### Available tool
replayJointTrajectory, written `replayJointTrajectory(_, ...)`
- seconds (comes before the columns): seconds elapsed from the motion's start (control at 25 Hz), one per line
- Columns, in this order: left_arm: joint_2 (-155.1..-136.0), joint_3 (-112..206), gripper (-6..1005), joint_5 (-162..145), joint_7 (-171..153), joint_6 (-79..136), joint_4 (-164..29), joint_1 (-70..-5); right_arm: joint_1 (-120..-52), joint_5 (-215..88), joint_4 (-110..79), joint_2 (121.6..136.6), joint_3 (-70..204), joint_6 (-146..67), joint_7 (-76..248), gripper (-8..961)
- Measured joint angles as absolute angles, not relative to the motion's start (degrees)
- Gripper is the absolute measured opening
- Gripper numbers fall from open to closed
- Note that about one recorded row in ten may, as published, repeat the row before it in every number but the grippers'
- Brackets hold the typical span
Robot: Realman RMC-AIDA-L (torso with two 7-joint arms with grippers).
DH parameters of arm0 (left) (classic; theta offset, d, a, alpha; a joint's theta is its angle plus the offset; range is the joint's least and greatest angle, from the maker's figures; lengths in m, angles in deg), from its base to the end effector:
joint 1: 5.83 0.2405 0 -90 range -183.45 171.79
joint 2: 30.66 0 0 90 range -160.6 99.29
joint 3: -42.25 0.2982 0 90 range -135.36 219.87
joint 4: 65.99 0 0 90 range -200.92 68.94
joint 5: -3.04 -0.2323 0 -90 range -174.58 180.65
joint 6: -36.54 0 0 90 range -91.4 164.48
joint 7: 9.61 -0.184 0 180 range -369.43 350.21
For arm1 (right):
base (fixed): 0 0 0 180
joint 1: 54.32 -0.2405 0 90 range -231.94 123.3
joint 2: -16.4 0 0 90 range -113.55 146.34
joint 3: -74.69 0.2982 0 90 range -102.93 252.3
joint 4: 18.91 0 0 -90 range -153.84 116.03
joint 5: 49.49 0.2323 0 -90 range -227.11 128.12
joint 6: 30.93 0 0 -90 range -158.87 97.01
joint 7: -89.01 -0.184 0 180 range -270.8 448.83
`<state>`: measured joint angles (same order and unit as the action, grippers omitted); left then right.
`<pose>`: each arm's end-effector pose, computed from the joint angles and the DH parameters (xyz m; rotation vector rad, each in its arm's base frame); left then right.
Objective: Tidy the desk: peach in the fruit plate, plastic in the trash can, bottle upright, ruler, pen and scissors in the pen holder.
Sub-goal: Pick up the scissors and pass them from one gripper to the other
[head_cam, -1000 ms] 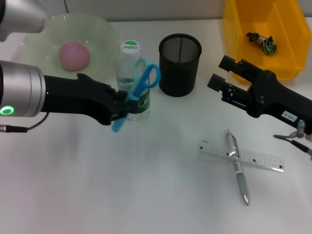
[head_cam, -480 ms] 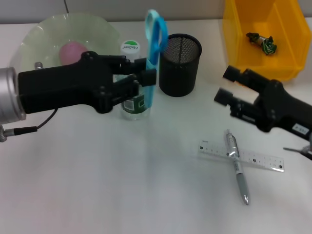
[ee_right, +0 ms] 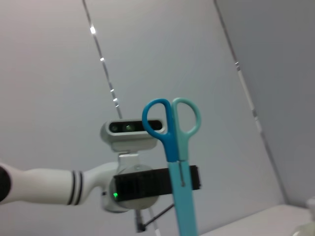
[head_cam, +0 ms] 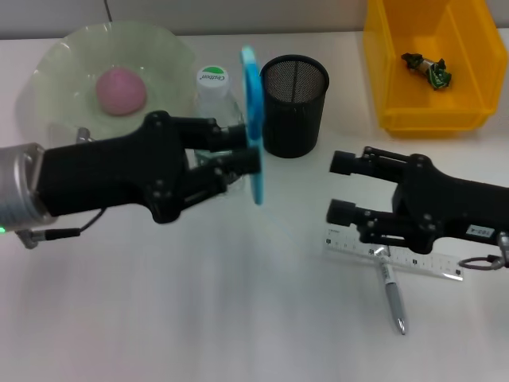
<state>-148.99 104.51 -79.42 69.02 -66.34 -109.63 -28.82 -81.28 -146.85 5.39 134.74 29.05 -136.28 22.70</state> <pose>-0.2184 0.3258 -0.0365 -2.8172 -0.3425 -1.2847 0.2620 0.3153 -0.0619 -2.7434 0.4820 1.2827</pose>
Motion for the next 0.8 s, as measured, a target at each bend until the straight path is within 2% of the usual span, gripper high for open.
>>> replayJointTrajectory(0.44, -149.35, 105.2, 265, -80.1, 67.1, -65.4, -106.4, -30.7, -88.7, -149.7, 6.2, 135.40, 24.9, -134.9, 18.0, 740)
replayJointTrajectory(0.8, -149.30, 106.2, 269, -80.1, 66.3, -65.6, -106.3, -30.9, -89.6, -149.6, 6.8, 135.59, 23.9, -134.1, 17.3, 740)
